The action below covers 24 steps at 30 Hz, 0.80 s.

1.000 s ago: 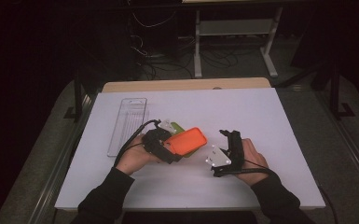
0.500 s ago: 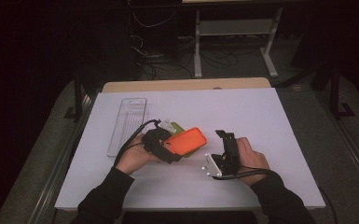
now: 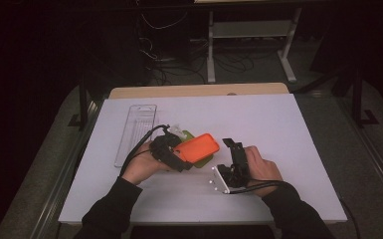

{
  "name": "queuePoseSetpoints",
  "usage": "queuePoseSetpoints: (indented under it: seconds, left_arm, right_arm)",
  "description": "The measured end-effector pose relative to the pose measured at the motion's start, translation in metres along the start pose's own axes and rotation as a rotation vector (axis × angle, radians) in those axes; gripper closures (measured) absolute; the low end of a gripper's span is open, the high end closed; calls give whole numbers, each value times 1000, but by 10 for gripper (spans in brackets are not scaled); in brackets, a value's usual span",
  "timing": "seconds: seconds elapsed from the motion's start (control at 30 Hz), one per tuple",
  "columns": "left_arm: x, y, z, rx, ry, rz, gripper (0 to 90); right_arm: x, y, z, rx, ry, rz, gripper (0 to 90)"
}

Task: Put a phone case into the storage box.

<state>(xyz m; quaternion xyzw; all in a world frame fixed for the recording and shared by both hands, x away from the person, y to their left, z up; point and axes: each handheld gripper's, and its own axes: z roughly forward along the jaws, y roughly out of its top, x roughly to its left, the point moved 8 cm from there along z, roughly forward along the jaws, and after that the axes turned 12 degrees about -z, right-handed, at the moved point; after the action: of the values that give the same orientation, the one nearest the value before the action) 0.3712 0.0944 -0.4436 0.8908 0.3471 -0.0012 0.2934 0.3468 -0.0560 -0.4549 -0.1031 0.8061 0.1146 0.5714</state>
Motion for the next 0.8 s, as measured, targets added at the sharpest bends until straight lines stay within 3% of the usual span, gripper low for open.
queuePoseSetpoints:
  seconds: [0.03, 0.17, 0.2, 0.43, 0.6, 0.77, 0.8]
  left_arm:
    - [-1, 1, 0, -8, 0, -9, 162]
    - [-2, 0, 0, 10, -1, 20, 162]
    - [-3, 0, 0, 9, -4, 18, 162]
    - [-6, 1, 1, 14, -10, 32, 161]
    - [-7, 1, 1, 1, -11, 26, 161]
    - [-8, 2, 2, -2, -13, 27, 161]
    - [-7, 1, 1, 10, -13, 41, 161]
  right_arm:
    - [-1, 2, 1, -12, -3, -27, 11]
    - [-3, 13, 4, -41, -29, -83, 42]
    - [-4, 15, 5, -49, -55, -60, 48]
    - [-5, 22, 10, -55, -90, -101, 138]
    - [-6, 30, 9, -63, -128, -140, 257]
    - [0, 33, 11, -47, -93, -169, 349]
    - [1, 34, 12, -48, -92, -186, 423]
